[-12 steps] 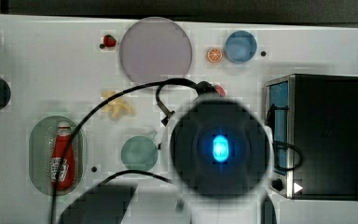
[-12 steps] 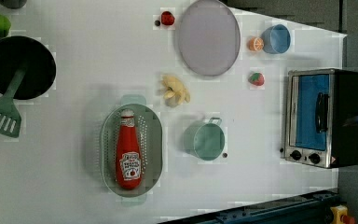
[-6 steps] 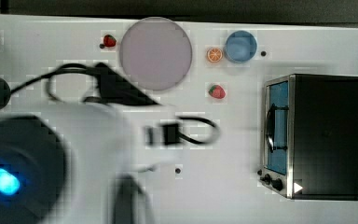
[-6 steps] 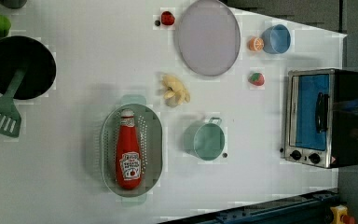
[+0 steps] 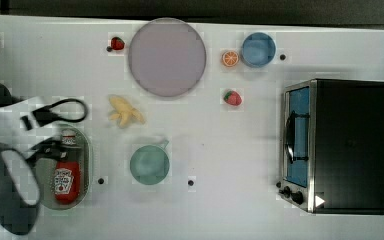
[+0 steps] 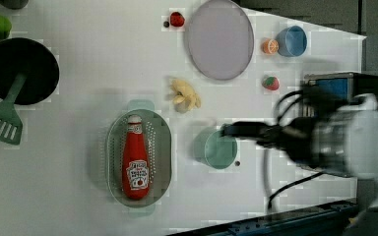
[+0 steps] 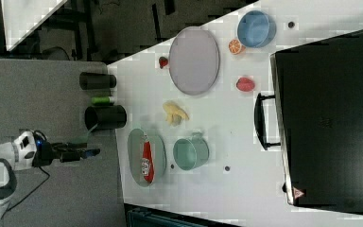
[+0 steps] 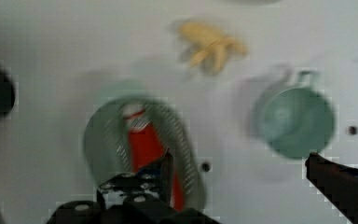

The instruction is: Pick ketchup from strainer and place it on the table

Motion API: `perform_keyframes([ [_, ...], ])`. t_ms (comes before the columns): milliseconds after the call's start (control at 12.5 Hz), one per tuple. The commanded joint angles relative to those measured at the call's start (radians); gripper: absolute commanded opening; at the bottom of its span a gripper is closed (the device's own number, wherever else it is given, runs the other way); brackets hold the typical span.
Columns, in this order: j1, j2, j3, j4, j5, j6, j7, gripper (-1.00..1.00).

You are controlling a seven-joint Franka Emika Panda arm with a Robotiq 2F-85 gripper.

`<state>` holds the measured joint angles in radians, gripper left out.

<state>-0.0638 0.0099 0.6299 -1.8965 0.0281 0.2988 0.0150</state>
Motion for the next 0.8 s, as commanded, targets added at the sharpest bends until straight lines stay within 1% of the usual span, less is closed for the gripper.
perform_keyframes([
  [80, 0.020, 0.032, 0.066, -0.020, 0.003, 0.053, 0.035, 1.00],
  [320, 0.032, 0.116, 0.124, -0.076, -0.029, 0.137, 0.036, 1.00],
  [560, 0.051, 0.190, 0.129, -0.152, -0.129, 0.278, 0.056, 1.00],
  [800, 0.057, 0.280, 0.128, -0.218, -0.206, 0.423, 0.075, 1.00],
])
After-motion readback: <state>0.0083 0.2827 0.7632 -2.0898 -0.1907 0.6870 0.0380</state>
